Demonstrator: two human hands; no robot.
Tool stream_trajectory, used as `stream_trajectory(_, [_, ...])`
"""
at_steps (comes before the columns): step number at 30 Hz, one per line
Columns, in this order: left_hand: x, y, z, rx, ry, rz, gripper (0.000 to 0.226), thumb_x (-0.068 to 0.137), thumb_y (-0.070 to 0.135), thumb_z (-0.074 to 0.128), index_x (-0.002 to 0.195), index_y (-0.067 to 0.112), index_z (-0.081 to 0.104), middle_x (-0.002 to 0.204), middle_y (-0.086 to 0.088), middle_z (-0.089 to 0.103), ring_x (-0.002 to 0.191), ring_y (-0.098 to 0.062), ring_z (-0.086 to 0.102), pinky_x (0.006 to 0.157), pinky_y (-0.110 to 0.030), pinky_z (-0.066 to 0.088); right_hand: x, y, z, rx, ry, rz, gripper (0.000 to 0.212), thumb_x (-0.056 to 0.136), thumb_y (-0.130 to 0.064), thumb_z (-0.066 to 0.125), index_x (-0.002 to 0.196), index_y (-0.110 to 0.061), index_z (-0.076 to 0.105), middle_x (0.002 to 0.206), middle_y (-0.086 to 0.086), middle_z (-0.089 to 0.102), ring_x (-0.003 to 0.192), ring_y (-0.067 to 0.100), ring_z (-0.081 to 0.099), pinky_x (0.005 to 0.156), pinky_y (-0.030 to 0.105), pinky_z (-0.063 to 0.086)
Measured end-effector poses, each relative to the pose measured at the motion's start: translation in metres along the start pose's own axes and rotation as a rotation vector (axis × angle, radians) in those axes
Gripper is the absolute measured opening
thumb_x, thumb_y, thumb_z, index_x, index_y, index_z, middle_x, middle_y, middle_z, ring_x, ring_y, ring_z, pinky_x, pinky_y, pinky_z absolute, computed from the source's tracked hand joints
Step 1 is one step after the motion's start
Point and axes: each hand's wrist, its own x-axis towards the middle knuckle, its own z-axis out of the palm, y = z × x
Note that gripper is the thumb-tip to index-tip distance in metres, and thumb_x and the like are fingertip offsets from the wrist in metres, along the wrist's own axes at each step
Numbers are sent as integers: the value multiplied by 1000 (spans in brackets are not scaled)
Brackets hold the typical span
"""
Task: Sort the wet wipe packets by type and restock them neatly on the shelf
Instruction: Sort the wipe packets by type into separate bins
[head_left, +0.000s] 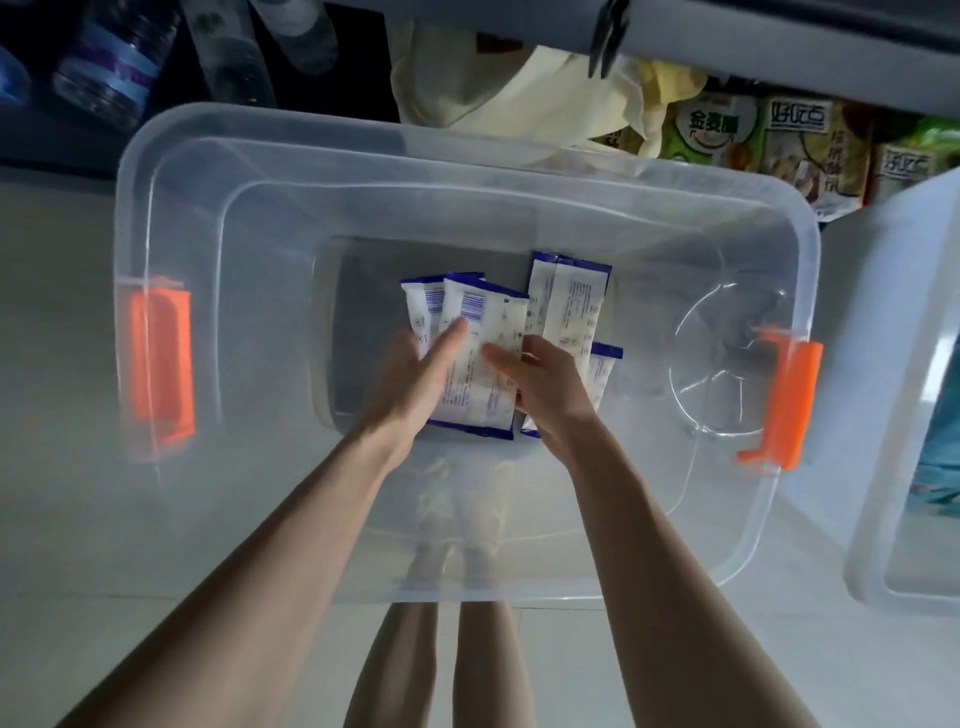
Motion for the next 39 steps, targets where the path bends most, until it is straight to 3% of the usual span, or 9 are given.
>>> stream_trajectory(3, [3,-2,3,-26,-3,-15,26,84,41,69,101,30,52,98,15,62,90,0,59,72,-21,45,1,2,2,-66,132,-26,14,87,-24,68,88,-12,60,74,-5,61,62,1,57,57,15,46])
stream_trajectory(6, [11,-3,1,18,50,-7,32,87,35,67,107,17,51,102,4,64,94,-12,63,83,-32,51,11,6,-10,-217,470,-49,35,84,-32,70,108,-13,55,102,-2,55,91,12,51,73,17,40])
stream_trajectory(11, [19,-9,-4,63,88,5,32,92,32,59,113,10,49,92,10,59,79,2,57,60,-12,42,32,11,-22,-445,584,89,72,78,-42,72,131,-4,40,132,11,34,119,28,35,101,37,35])
stream_trajectory(15, [16,-12,-2,112,71,20,32,92,33,60,111,10,50,92,9,60,78,1,58,60,-12,43,34,13,-20,-435,561,93,51,79,-35,72,115,-5,53,123,9,39,113,26,39,88,29,37])
stream_trajectory(21, [4,-10,-2,142,102,-5,35,91,35,60,112,8,50,98,0,61,85,-9,59,69,-21,46,11,23,-22,-517,474,272,33,81,-33,71,94,-12,48,129,11,33,113,30,37,96,37,34])
stream_trajectory(30, [-14,-4,-5,152,144,-72,39,93,34,57,116,4,49,89,2,51,81,-13,51,68,-28,41,6,25,-27,-63,447,199,43,72,-10,80,108,-2,58,105,11,67,80,23,68,63,31,58])
stream_trajectory(33, [-41,15,-8,128,148,-37,35,93,34,56,115,9,47,91,4,52,81,-10,50,68,-27,40,-32,-5,-30,149,345,134,49,74,-5,78,111,-5,44,95,4,62,88,21,63,77,30,52])
stream_trajectory(36, [-81,43,-16,90,146,78,27,91,33,58,108,14,50,104,1,60,91,-13,58,74,-30,46,-84,-33,-43,230,168,6,17,81,-1,68,95,-8,64,87,3,70,84,26,68,75,33,57])
stream_trajectory(39, [-136,72,-18,57,74,199,27,81,38,61,101,22,52,100,5,63,92,-9,60,75,-28,47,-145,-53,-57,323,28,-54,14,85,-1,62,93,-12,66,89,8,73,93,33,68,91,51,52])
